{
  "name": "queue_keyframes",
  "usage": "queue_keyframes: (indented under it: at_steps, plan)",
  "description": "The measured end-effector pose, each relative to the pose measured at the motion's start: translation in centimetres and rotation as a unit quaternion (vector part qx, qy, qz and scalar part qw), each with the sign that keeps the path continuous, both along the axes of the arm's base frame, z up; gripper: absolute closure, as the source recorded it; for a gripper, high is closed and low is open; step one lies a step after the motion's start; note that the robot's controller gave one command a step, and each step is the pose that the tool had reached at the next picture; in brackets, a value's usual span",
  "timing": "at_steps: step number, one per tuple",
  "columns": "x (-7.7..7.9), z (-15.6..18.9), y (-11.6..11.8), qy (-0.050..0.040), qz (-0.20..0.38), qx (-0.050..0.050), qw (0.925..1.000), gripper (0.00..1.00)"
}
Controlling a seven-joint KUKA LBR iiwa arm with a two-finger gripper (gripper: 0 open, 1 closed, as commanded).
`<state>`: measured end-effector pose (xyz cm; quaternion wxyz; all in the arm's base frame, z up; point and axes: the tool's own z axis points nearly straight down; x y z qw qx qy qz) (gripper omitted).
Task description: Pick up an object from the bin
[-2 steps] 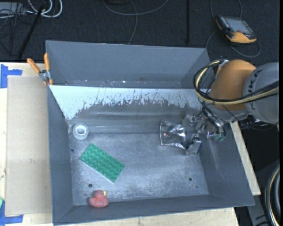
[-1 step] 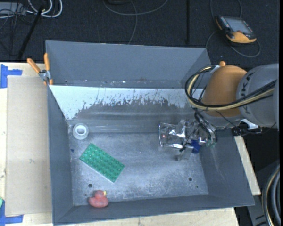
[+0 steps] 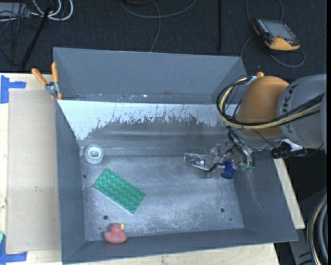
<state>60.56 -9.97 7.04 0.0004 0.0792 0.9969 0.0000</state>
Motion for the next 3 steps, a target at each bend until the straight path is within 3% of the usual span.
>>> queue_keyframes:
  at_steps: [1,2,3]
  plan:
    - [-2.9,0.1,5.7,-0.0014,0.097,0.000,0.9953,1.00]
    - [-0.6,6.3,5.4,-0.0038,0.102,-0.001,0.9947,1.00]
    - [-2.4,14.9,7.3,-0.0040,0.114,0.000,0.9935,1.00]
